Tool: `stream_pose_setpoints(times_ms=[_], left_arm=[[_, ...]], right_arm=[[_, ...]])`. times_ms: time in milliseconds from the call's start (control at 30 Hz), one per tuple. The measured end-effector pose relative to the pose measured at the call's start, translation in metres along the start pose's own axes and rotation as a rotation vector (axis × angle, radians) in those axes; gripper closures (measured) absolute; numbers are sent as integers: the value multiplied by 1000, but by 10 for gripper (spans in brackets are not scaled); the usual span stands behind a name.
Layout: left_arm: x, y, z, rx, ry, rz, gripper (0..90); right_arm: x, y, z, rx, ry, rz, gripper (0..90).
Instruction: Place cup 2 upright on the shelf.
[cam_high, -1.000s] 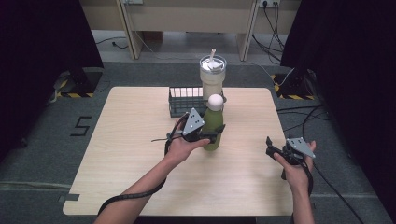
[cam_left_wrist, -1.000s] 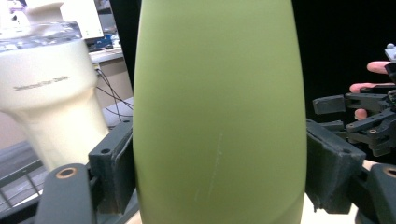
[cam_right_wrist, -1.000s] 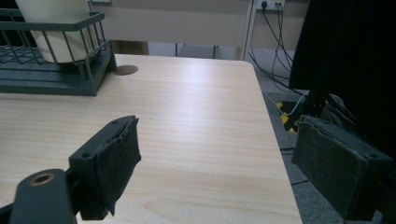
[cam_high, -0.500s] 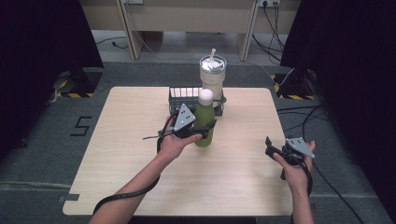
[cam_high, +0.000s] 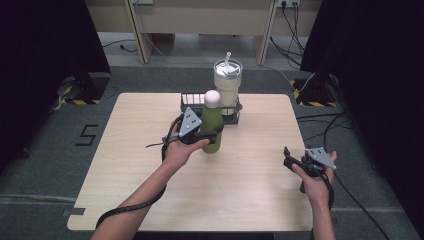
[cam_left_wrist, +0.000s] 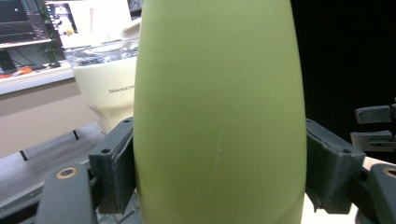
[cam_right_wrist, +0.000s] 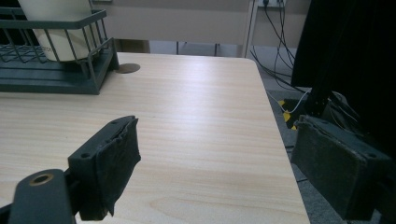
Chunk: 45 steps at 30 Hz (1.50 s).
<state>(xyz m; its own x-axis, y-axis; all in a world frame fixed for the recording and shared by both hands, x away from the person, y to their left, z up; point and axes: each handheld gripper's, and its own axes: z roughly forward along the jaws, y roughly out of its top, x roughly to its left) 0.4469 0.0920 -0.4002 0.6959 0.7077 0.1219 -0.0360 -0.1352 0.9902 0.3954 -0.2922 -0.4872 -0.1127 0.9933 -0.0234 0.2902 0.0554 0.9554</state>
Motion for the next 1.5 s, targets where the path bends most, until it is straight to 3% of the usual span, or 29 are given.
stream_pose_setpoints(times_ms=[567,1500], left_arm=[[17,8,-3,-10,82,25,228],[40,19,6,-16,182,-8,228]], right_arm=[[3,0,1,2,4,0,147],[4,-2,2,9,8,3,148]])
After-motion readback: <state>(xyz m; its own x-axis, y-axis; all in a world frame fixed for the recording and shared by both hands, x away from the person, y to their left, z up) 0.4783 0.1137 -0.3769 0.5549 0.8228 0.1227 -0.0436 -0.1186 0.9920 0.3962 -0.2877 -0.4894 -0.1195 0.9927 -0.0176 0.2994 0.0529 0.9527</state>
